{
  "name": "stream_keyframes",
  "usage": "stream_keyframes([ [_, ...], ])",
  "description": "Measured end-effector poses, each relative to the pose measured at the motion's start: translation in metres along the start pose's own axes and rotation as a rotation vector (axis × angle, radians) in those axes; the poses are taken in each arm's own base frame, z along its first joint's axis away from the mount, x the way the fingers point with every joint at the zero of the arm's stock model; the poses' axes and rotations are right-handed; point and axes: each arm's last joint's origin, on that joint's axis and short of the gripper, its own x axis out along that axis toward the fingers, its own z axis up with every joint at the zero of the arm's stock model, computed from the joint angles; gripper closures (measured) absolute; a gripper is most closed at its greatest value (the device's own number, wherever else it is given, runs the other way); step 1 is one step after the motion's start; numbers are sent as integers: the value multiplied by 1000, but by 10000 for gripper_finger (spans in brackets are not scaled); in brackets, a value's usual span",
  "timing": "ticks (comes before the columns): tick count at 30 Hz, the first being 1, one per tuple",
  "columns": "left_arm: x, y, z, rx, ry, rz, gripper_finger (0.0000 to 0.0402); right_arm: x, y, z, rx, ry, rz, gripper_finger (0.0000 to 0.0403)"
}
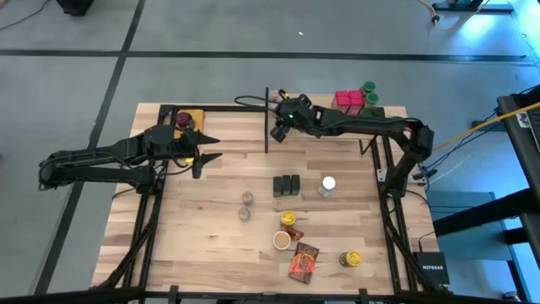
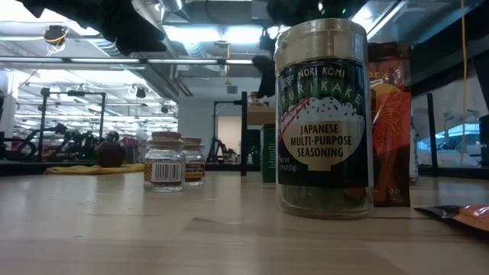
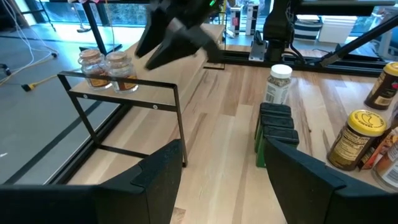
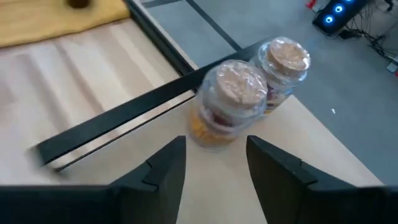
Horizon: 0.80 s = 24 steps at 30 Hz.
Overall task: Shelf spices
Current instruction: Put the top brown seasoning bottle on the shelf
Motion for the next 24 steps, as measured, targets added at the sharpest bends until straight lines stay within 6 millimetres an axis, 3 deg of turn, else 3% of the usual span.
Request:
stream_keyframes([
  [7,0,0,0,1,-1,1,183,-55,27,7,-32,-43,136,230],
  [11,0,0,0,7,-4,1,183,-74,53,4,-20,-32,351,230],
  [13,0,0,0,9,-3,0,183,-80,64,1,-38,-22,441,230],
  [18,0,0,0,-2,-3,0,183,-85,88,-5,-68,-30,477,223],
  [24,0,0,0,-9,0,0,183,-85,124,-10,-109,-83,630,159],
])
